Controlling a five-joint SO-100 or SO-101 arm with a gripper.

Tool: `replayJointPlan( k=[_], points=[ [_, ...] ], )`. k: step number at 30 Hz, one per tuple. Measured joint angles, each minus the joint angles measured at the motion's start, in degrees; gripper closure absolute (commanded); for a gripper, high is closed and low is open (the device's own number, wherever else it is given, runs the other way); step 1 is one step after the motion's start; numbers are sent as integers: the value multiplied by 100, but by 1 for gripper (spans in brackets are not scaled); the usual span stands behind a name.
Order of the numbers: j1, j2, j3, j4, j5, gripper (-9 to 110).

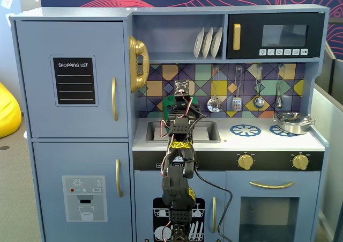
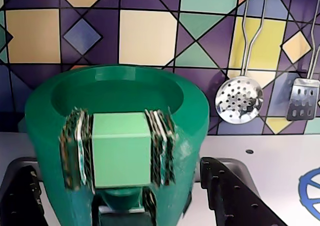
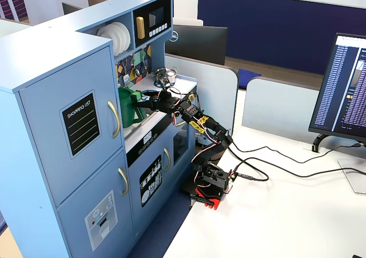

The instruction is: Take off the lid from the green recipient and place it on the counter

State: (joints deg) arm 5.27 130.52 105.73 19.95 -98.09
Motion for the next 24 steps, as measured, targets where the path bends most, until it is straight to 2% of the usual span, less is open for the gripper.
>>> replayJointPlan(
  k=[24],
  points=[
    [-141, -519, -457, -35, 0, 70]
  ],
)
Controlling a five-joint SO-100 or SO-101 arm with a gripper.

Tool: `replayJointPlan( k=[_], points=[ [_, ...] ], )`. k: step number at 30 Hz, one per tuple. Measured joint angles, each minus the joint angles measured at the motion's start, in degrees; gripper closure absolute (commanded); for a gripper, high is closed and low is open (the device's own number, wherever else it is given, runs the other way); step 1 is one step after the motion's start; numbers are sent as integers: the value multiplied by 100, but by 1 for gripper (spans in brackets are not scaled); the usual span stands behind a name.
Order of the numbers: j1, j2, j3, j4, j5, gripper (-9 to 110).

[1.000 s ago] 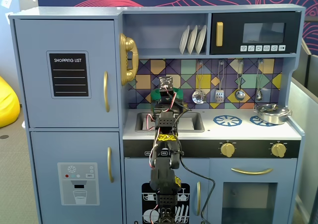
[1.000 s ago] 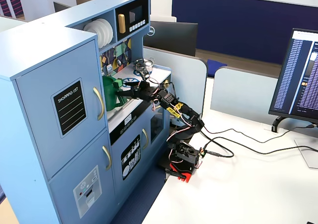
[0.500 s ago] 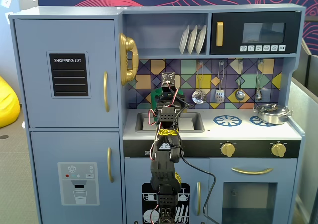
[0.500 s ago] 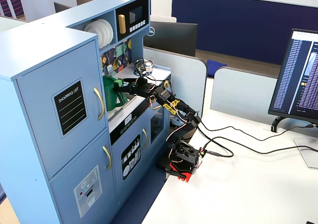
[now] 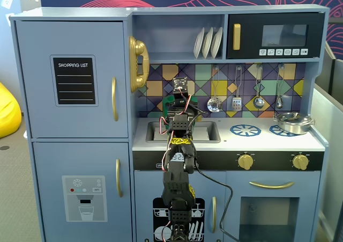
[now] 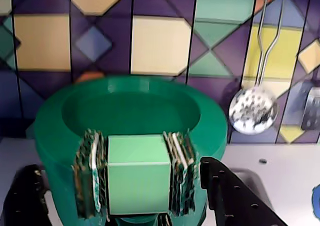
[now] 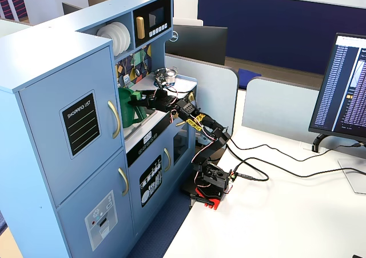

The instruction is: Take off the lid from the green recipient and place it on the counter

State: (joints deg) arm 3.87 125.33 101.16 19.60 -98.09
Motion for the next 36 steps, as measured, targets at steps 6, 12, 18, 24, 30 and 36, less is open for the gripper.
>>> replayJointPlan(
  k=[6, 12, 18, 24, 30, 36],
  points=[
    [0, -105, -9, -35, 0, 73],
    [-9, -237, -237, -44, 0, 74],
    [-26, -246, -316, -44, 0, 100],
    [-141, -246, -316, -18, -70, 101],
    [-167, -246, -316, -18, -70, 101],
    [-229, -255, -378, -334, -220, 101]
  ],
)
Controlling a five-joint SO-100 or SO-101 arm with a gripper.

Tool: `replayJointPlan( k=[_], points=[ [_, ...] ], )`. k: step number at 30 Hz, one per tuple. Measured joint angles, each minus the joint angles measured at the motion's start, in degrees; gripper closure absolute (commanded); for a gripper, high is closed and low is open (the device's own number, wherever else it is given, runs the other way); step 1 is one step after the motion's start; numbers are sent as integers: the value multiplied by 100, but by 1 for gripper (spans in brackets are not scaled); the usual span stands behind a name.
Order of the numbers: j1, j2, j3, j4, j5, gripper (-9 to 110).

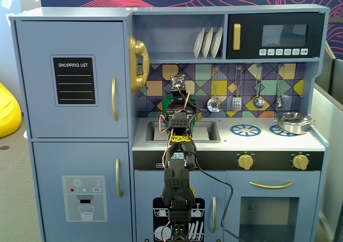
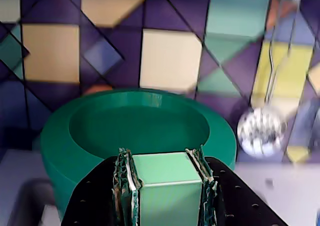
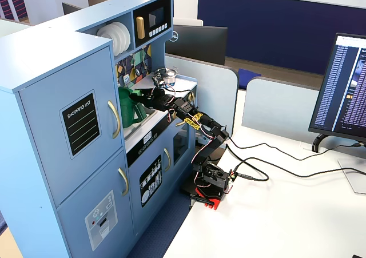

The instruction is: Take off the lid from the green recipient and place it on the counter

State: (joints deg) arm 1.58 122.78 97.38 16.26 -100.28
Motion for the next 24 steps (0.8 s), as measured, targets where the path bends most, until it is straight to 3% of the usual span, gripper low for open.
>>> replayJointPlan(
  k=[11, 24],
  points=[
    [281, 0, -105, -519, -185, 101],
    [1995, 158, -88, -800, -237, 101]
  ],
)
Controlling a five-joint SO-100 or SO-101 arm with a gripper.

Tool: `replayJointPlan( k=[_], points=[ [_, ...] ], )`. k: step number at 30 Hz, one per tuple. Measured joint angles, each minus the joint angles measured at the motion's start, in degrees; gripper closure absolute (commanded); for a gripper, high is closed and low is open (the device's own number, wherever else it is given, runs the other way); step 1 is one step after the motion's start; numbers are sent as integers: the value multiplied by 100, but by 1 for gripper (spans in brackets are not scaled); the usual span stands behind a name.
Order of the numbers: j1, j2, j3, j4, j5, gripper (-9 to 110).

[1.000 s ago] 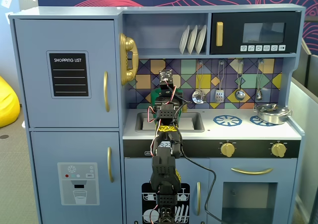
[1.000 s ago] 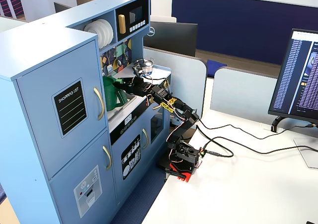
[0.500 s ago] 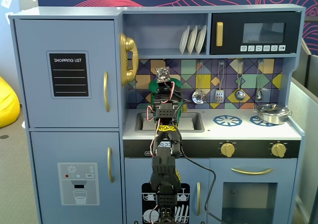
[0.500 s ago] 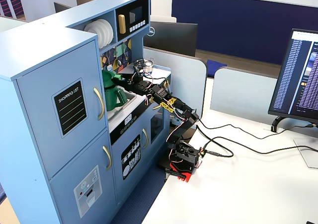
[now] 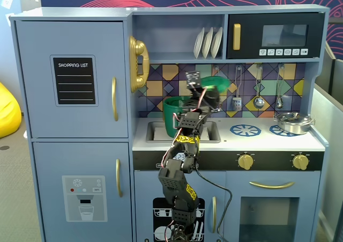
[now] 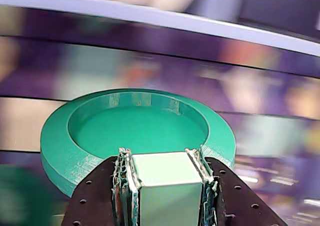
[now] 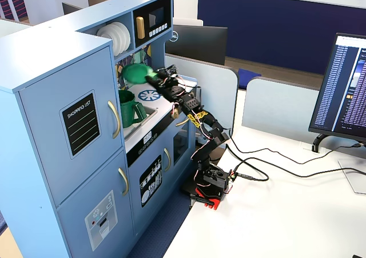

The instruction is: Take off the lid from the green recipient and place it on the counter

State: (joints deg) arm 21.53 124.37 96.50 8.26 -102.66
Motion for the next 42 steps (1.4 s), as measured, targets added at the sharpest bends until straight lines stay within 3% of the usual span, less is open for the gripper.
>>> replayJointPlan(
  k=[10, 24, 37, 38, 42],
  points=[
    [1160, 70, 1433, -914, 246, 101],
    [1248, -527, 2751, -2373, 387, 101],
    [1248, -826, 3217, -2856, 387, 101],
    [1248, -844, 3217, -2856, 387, 100],
    [1248, -844, 3217, -2909, 510, 76]
  ],
)
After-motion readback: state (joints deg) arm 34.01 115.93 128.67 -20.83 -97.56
